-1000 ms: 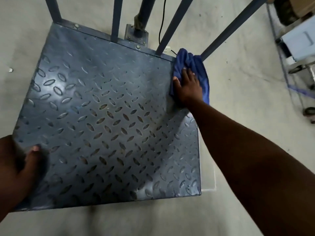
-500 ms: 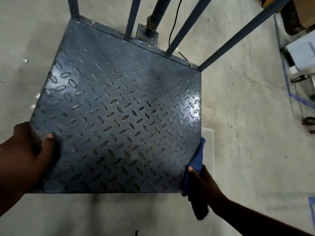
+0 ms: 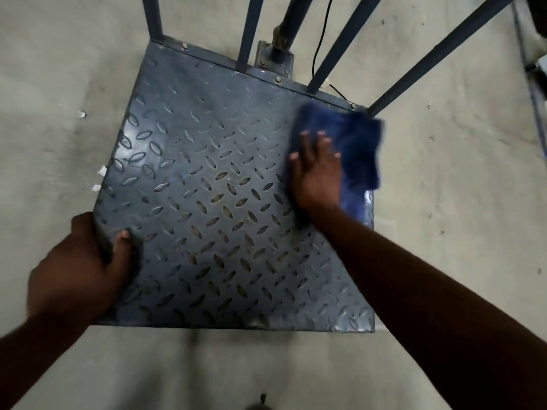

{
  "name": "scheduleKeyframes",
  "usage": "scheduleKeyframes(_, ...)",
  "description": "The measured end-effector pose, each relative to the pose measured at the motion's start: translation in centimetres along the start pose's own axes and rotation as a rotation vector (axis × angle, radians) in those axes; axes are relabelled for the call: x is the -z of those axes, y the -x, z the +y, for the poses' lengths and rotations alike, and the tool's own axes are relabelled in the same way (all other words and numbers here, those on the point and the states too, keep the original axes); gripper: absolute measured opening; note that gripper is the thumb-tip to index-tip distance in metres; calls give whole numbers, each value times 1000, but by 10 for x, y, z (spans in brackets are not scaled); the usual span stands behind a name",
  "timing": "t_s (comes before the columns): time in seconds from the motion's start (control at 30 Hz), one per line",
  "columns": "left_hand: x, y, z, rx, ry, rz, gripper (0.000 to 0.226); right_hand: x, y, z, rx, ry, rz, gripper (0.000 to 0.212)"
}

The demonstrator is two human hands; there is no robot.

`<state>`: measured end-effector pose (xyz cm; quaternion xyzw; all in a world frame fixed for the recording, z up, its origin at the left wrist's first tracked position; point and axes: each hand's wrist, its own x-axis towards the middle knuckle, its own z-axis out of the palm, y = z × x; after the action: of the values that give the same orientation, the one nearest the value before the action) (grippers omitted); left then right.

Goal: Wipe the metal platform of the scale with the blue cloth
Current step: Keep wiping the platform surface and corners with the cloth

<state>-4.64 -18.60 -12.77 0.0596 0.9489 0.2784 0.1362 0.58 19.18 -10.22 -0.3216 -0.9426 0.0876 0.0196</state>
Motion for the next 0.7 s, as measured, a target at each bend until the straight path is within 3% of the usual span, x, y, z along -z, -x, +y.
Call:
scheduleKeyframes(0.1, 6, 3, 11, -13, -45, -13, 74, -6, 87, -45, 850, -180, -410, 47)
scheduleKeyframes(0.17, 9, 6, 18, 0, -68, -14, 71, -8, 151, -37, 1168, -200, -491, 46)
scheduleKeyframes(0.2, 9, 7, 23, -3, -70, -11, 70, -6, 155, -22, 1204, -200, -460, 47)
scheduleKeyframes(0.27, 10, 7, 26, 6, -58, -25, 67, -3, 131, -6, 1144, -145, -389, 47)
scheduleKeyframes(0.4, 8, 9, 27, -8, -117, 14, 61, 9, 69, -15, 726, -37, -189, 49)
scheduleKeyframes(0.5, 7, 10, 27, -4, -105, 32, 57, 14, 39, -22, 557, 62, -84, 46)
scheduleKeyframes(0.6, 5, 9, 26, -17, -118, 44, 55, -1, 43, -41, 529, 99, -3, 47)
scheduleKeyframes(0.7, 3, 8, 23, -30, -132, 49, 56, -14, 77, -75, 626, -13, -98, 53)
